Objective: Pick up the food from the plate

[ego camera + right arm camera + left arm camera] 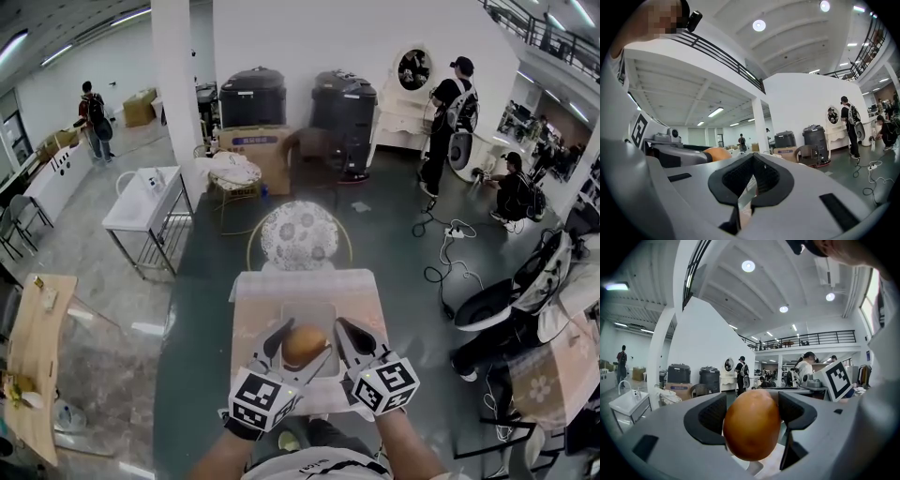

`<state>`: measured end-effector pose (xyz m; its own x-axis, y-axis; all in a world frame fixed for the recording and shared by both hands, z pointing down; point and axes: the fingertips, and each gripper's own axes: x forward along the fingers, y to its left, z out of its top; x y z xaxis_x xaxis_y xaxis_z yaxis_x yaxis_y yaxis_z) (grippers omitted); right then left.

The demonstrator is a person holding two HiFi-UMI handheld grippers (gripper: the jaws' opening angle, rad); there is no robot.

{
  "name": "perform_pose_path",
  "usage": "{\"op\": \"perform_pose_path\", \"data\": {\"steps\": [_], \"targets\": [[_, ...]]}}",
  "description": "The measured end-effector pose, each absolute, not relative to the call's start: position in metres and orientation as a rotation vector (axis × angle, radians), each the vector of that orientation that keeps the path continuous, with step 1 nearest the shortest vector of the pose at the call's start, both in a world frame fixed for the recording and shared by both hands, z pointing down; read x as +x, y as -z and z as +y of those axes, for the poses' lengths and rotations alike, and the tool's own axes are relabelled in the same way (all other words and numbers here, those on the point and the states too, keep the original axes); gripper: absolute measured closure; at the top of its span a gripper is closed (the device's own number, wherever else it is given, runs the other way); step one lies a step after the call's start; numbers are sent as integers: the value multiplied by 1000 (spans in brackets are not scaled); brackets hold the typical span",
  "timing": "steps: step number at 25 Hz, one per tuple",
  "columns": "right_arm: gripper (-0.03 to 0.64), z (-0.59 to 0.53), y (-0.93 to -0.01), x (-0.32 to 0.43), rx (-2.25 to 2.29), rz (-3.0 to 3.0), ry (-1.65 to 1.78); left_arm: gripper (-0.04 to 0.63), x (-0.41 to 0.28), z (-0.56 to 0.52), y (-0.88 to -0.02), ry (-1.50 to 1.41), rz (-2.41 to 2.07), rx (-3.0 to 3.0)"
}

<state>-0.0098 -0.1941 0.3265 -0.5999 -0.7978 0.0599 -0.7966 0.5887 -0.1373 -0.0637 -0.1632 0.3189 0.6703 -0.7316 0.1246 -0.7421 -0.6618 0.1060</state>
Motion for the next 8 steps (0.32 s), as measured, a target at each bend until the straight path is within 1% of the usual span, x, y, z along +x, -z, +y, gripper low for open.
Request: {"op": "perform_pose_path", "data": {"steps": [8], "targets": [[603,-190,-325,-12,-1407,2804,213,247,-67,-161,-316,-102,-1235,2732]]}}
